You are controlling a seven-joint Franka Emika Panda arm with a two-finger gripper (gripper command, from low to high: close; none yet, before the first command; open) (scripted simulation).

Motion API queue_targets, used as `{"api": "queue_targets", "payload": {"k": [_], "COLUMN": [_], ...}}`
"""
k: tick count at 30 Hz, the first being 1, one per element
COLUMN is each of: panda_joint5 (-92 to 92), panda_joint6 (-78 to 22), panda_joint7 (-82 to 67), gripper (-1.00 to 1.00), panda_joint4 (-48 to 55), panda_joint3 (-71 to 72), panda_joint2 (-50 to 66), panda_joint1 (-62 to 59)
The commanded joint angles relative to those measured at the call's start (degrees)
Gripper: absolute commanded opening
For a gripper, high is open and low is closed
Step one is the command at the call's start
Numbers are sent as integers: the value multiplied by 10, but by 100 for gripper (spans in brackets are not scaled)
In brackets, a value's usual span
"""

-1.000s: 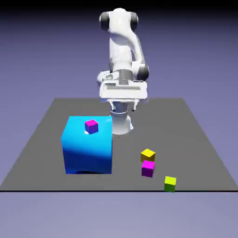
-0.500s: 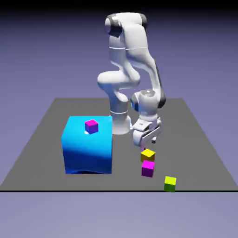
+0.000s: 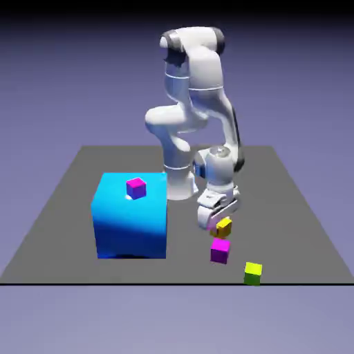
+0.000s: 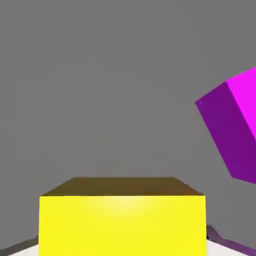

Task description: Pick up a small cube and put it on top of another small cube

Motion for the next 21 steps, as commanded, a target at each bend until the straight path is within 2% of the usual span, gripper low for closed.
{"api": "queue_targets", "payload": {"k": [1,4,12,19,20,21], "panda_joint5": [8,17,-22,20,20,20], "panda_joint6": [-16,-37,-180,-76,-76,-76], "panda_joint7": [-5,-12,3,-30,-30,-30], "gripper": [-100,-100,-100,-100,100,100], "panda_joint4": [-4,-10,145,162,162,162], "panda_joint3": [6,14,-152,-124,-124,-124], "panda_joint2": [-21,-47,-35,86,86,86], "panda_joint1": [-4,-10,86,67,67,67]}}
